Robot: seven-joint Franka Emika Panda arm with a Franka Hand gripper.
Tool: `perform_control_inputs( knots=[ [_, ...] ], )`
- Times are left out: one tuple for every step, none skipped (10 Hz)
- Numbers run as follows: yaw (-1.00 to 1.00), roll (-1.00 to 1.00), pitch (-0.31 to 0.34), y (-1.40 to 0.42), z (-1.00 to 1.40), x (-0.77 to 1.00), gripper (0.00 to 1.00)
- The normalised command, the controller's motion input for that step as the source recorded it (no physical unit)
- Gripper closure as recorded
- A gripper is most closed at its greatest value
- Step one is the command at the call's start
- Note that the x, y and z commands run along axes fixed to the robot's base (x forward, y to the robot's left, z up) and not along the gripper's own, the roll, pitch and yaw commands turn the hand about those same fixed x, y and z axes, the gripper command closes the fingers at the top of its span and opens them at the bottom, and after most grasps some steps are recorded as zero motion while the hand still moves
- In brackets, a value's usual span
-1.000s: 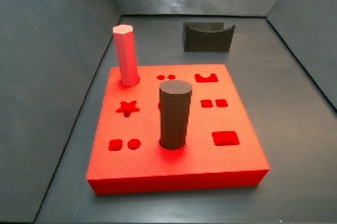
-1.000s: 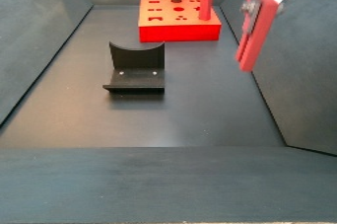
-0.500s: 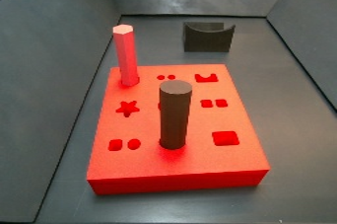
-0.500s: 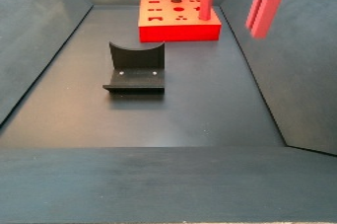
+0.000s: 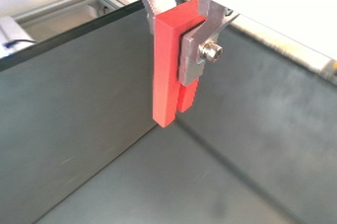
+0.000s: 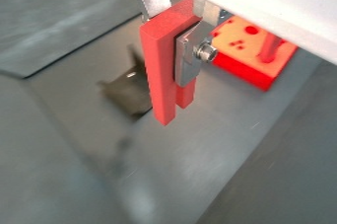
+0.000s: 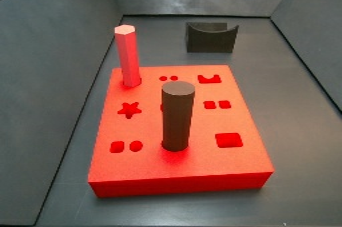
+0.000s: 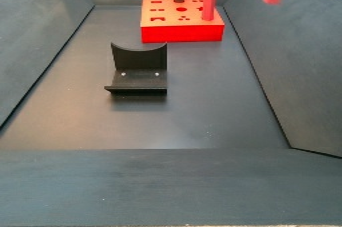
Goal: Pick up the double-square object. Move up. Move to above the board. Insert the double-square object.
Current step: Move to above the board.
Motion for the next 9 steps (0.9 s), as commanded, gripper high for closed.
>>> perform_control_inputs(
  knots=[
    [-0.13,-0.09,0.362,-1.0,0.09,0.22,1.0],
    [-0.05,-0.12,0.231,-1.0,0.09,0.23,1.0],
    [-0.02,-0.06,0.176,-1.0,0.09,0.23,1.0],
    [-0.01,-0.02,0.147,-1.0,0.09,0.23,1.0],
    [-0.01,-0.03,0.127,-1.0,0.09,0.24,1.0],
    [0.0,-0.01,0.111,-1.0,0.09,0.25,1.0],
    [0.01,-0.01,0.111,-1.0,0.09,0.25,1.0],
    [0.01,-0.02,0.112,-1.0,0.09,0.26,1.0],
    [0.0,0.01,0.116,-1.0,0.1,0.27,1.0]
  ],
)
